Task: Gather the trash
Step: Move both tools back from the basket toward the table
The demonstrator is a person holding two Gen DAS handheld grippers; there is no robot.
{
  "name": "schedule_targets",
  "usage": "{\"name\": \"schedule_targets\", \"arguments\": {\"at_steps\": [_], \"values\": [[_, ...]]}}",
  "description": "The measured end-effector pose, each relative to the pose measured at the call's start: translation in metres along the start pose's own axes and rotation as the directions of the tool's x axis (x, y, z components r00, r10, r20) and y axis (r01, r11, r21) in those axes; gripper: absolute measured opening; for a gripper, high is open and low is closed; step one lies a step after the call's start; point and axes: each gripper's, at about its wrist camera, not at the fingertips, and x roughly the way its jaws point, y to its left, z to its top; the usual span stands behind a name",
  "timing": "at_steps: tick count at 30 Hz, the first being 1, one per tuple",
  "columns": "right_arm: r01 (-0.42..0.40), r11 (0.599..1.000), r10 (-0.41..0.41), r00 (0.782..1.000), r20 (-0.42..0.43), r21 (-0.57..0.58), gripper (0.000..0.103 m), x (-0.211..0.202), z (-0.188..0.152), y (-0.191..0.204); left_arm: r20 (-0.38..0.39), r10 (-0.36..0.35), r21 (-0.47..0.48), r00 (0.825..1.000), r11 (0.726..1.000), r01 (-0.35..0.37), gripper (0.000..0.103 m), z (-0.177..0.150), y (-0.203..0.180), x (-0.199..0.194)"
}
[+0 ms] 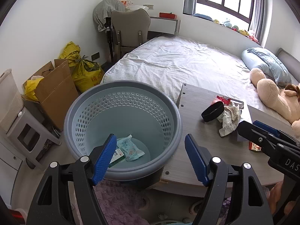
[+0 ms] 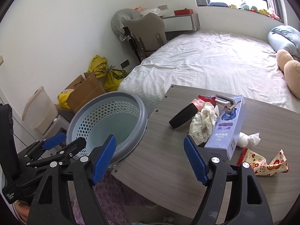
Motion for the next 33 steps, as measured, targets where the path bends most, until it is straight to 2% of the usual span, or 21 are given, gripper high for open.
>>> {"name": "schedule_targets", "arguments": {"at_steps": [17,33], "values": [[0.119,0.986,-0.121,0.993,0.011,0.115,0.075,-0.036,-0.027,-0.074,-0.041,-0.074,0.107,0.996,0.991,0.078,0.072,-0.013,-0.063,0.008],[0.187,0.961,-0.19,0.982,-0.004,0.206,0.075,-0.062,-0.054,-0.131,-0.057,-0.115,0.171,0.992,0.978,0.124,0.072,-0.015,-0.116,0.016]]}}
